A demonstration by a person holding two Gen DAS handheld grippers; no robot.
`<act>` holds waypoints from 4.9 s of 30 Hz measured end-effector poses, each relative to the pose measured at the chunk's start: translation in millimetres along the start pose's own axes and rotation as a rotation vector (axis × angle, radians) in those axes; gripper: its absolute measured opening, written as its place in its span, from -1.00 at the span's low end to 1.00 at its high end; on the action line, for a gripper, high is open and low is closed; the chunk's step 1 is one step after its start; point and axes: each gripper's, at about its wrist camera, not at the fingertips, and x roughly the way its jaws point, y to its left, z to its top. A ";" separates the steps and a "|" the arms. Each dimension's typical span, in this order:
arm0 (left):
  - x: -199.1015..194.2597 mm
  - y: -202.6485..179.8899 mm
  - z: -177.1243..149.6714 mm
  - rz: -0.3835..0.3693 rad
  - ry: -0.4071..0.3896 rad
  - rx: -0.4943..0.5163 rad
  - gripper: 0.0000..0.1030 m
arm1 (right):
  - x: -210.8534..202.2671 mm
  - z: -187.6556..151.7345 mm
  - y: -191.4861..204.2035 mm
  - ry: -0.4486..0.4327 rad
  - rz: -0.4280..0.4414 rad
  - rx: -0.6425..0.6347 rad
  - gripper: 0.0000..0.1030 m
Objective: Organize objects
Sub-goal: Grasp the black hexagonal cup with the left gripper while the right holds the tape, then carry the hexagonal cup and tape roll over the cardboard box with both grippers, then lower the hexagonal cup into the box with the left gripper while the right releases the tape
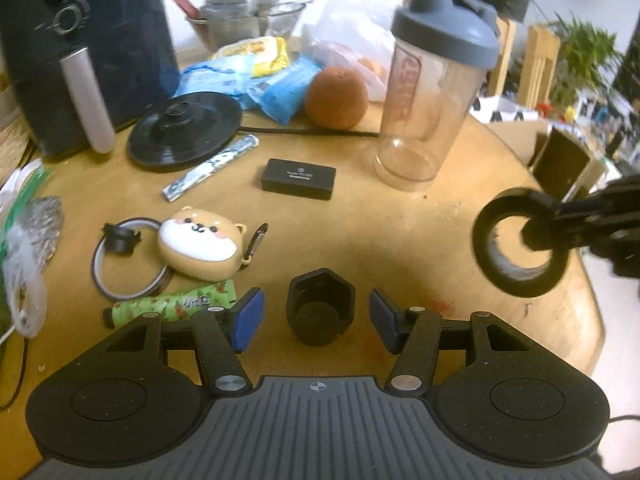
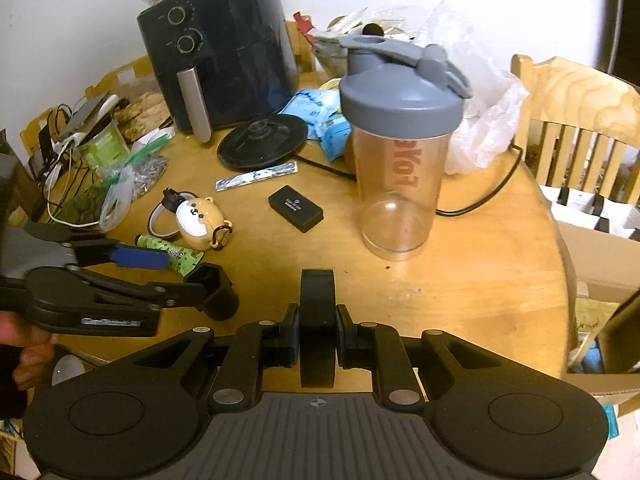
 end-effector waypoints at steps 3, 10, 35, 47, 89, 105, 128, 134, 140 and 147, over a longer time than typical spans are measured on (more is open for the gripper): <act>9.4 -4.3 1.7 0.007 0.017 0.032 0.10 | -5.1 -3.0 -3.5 -0.003 -0.006 0.012 -0.62; 15.0 -2.5 1.0 0.018 0.068 0.026 -0.22 | -16.0 -8.7 -11.0 -0.021 -0.027 0.034 -0.62; -102.8 15.0 -5.9 -0.009 -0.109 -0.166 -0.22 | -32.2 21.7 17.8 -0.065 0.154 -0.024 -0.62; -138.0 17.0 -45.8 -0.017 -0.087 -0.292 -0.22 | -38.1 26.0 33.9 -0.035 0.295 -0.080 -0.62; -138.4 -27.5 -125.4 0.135 0.101 -0.359 -0.22 | -38.0 -19.5 57.0 0.123 0.431 -0.224 -0.62; -127.3 -25.5 -134.4 0.196 0.152 -0.385 -0.13 | -25.2 -43.8 73.1 0.229 0.433 -0.311 -0.62; -163.1 -23.3 -125.5 0.232 0.029 -0.472 -0.11 | 5.1 -44.7 100.6 0.332 0.529 -0.269 -0.25; -166.7 -19.9 -118.8 0.238 0.003 -0.471 -0.11 | -6.9 -38.6 102.5 0.237 0.486 -0.365 0.56; -163.3 -18.7 -106.5 0.227 -0.013 -0.445 -0.11 | -10.8 -36.3 99.4 0.213 0.467 -0.374 0.83; -156.9 -20.7 -94.0 0.207 -0.019 -0.404 -0.11 | -12.9 -32.1 90.8 0.173 0.406 -0.356 1.00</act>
